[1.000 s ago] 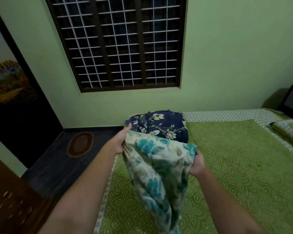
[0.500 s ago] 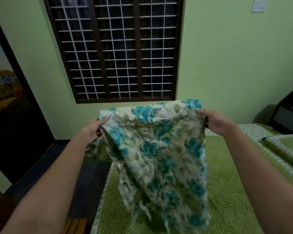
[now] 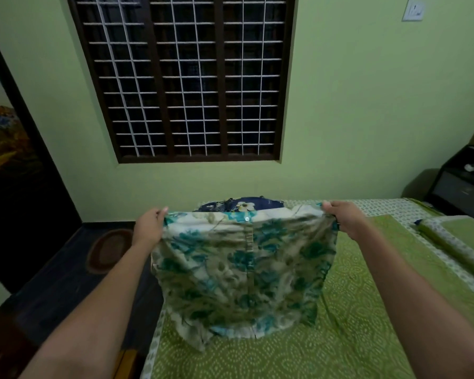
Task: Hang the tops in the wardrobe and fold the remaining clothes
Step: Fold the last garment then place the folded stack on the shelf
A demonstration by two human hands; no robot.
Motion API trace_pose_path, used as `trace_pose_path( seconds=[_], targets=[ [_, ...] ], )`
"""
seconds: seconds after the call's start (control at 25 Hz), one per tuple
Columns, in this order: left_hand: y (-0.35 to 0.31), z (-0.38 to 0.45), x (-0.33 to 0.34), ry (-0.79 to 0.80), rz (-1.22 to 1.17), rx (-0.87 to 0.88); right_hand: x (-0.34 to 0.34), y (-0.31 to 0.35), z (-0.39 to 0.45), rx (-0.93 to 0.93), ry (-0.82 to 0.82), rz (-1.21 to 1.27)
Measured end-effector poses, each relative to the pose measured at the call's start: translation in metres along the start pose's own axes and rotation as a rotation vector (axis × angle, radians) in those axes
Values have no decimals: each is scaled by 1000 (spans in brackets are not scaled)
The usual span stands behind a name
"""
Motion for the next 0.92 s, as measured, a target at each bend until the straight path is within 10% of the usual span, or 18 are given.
trace_pose_path(
  seconds=[0.28, 0.52, 0.72, 0.92],
  targets=[
    [57, -14, 48, 269, -699, -363, 9, -39, -11, 63, 170, -47],
    [64, -38, 70, 573, -416, -295, 18, -55, -27, 61, 212, -709],
    [-41, 2, -12, 353, 217, 182, -13, 51, -32, -159, -42, -914],
    [-136, 32, -134, -120, 25, 468, -90, 171, -51, -486, -397, -616]
  ],
)
Point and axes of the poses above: each hand's wrist, its own z-axis towards the middle knuckle, its own x-axis out of the palm, y = z × x, the point moved 9 cm from there along z, towards the middle knuckle, and after that the axes turned 7 degrees about y, right-handed, at the moved point
